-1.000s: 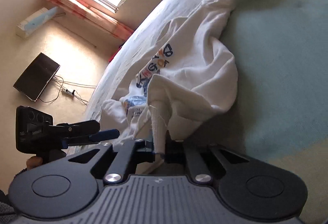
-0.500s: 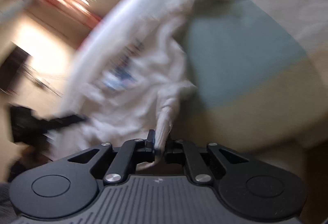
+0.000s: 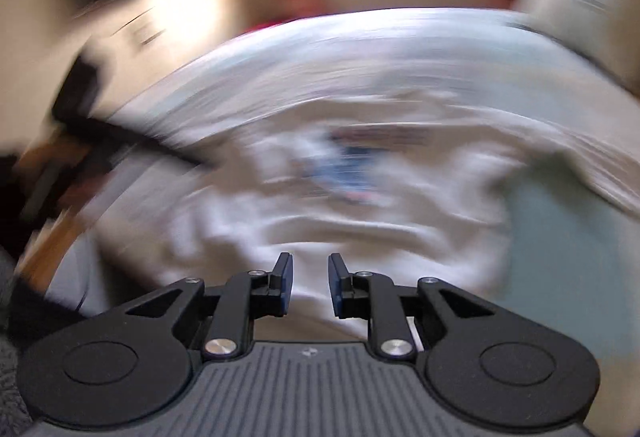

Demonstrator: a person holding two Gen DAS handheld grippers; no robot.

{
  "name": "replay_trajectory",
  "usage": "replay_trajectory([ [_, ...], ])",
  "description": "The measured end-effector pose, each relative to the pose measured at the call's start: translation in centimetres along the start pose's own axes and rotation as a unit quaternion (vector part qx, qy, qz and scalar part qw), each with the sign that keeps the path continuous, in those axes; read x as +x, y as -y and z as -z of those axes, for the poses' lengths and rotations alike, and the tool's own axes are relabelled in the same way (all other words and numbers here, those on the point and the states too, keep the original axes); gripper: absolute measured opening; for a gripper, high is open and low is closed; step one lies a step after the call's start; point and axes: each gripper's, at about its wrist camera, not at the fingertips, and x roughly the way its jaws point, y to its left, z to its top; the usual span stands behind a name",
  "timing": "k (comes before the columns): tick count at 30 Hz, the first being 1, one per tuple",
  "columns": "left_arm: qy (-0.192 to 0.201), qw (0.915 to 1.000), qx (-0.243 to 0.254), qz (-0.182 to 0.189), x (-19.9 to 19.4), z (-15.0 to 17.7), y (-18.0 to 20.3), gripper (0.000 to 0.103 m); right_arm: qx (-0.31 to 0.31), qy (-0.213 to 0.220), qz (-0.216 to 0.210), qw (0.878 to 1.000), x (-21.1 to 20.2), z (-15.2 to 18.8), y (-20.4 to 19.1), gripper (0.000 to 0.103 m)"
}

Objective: Fold clothes

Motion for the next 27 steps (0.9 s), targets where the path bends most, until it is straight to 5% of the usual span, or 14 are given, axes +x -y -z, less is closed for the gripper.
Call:
replay_trajectory([
  [4,0.020,0.9997,-0.011,0.005,-1.8,0.4,-0.7,0.086,-0.090,-0.046,-0.095,0.990,7.1,-1.9,-4.8,0.024],
  [7,0.027,0.9995,-0.014,-0.003,-2.9,0.5,-1.3,0.086,-0.120,-0.073,-0.142,0.980,11.7,-2.6,-7.7,0.039],
  [9,0.031,0.9993,-0.015,-0.010,-3.6,0.6,-1.6,0.086,-0.133,-0.085,-0.145,0.977,13.8,-2.7,-9.8,0.053],
  [15,0.044,0.9986,-0.025,-0.012,-4.8,0.7,-3.2,0.086,-0.166,-0.094,-0.079,0.979,17.1,-1.9,-13.7,0.053],
  [17,0.045,0.9985,-0.029,-0.007,-4.8,0.7,-3.6,0.086,-0.173,-0.091,-0.054,0.979,16.9,-1.6,-14.2,0.033],
  [22,0.047,0.9982,-0.037,-0.007,-4.8,1.0,-4.0,0.086,-0.113,-0.088,-0.038,0.989,16.6,-2.4,-13.1,0.009],
  [27,0.049,0.9983,-0.033,0.003,-5.4,1.3,-4.2,0.086,-0.080,-0.080,-0.091,0.989,16.0,-3.2,-13.2,0.004],
])
